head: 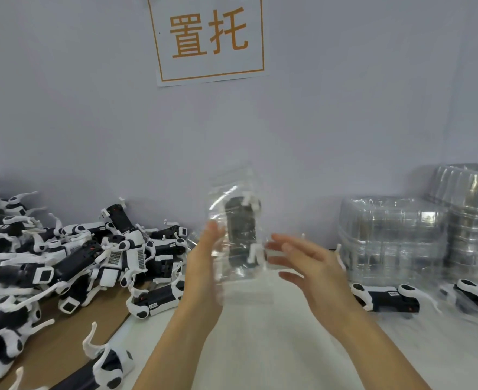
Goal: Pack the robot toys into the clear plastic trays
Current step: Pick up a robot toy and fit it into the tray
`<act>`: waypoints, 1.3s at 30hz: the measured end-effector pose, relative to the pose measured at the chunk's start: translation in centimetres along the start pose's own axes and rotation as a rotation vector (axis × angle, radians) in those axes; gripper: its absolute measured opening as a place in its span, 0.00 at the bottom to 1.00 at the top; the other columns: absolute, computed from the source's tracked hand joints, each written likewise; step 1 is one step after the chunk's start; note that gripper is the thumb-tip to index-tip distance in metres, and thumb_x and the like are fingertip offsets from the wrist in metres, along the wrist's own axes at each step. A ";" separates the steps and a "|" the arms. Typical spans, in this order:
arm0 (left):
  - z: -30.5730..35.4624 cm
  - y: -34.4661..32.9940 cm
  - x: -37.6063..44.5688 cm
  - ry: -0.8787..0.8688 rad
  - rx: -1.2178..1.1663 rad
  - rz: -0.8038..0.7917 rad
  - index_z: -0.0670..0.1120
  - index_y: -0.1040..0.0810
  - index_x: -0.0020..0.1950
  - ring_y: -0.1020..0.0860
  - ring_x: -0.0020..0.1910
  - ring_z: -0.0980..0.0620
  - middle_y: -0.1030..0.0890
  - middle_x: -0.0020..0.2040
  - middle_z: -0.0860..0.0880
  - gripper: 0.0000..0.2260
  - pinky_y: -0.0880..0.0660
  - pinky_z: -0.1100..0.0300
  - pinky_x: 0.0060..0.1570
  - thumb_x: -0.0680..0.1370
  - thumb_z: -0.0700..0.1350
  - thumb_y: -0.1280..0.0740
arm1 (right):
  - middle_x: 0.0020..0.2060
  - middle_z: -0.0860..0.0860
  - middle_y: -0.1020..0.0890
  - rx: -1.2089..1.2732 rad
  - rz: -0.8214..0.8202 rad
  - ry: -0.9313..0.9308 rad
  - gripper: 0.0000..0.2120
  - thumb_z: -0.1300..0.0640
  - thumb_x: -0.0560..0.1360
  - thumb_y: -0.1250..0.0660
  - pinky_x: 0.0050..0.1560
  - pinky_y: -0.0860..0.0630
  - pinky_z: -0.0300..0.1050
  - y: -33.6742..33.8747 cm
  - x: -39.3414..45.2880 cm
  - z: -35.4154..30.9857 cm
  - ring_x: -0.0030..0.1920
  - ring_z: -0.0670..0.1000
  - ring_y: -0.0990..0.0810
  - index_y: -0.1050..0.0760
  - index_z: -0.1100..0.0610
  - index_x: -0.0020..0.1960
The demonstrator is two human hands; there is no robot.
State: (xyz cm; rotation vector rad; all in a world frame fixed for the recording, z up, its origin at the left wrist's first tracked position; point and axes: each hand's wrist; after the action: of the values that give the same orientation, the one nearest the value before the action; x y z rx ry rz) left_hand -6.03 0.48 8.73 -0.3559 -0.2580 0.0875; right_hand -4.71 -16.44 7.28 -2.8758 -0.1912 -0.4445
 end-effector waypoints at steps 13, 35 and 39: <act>1.3 1.9 -0.1 -0.089 0.743 -0.165 0.55 0.18 0.59 0.20 0.56 0.58 0.17 0.55 0.54 0.27 0.28 0.68 0.50 0.63 0.65 0.23 | 0.41 0.51 0.14 -0.255 0.314 -0.066 0.14 0.61 0.81 0.42 0.41 0.23 0.43 1.3 0.7 -1.2 0.39 0.50 0.17 0.18 0.52 0.52; -5.1 3.0 1.3 0.179 1.354 0.061 0.45 0.37 0.69 0.26 0.58 0.45 0.29 0.64 0.44 0.26 0.28 0.56 0.52 0.78 0.56 0.33 | 0.41 0.45 0.22 -1.225 0.115 -0.336 0.10 0.57 0.78 0.41 0.50 0.23 0.47 7.0 0.0 0.2 0.42 0.50 0.23 0.26 0.45 0.43; -6.1 2.6 1.5 0.113 1.236 0.142 0.46 0.33 0.55 0.25 0.41 0.53 0.25 0.45 0.51 0.16 0.35 0.63 0.33 0.77 0.54 0.31 | 0.31 0.48 0.25 -1.250 0.297 -0.329 0.12 0.60 0.76 0.42 0.39 0.28 0.44 8.9 -0.2 -0.2 0.34 0.52 0.26 0.29 0.53 0.35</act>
State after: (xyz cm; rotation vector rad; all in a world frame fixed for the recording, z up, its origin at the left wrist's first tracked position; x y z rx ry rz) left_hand -3.13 1.08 2.65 0.8495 -0.0313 0.3414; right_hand -3.50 -25.13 5.58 -4.0545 0.7198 0.0381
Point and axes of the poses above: each hand's wrist, its own x-axis towards the middle knuckle, its own y-axis out of the back of the hand, z = x × y
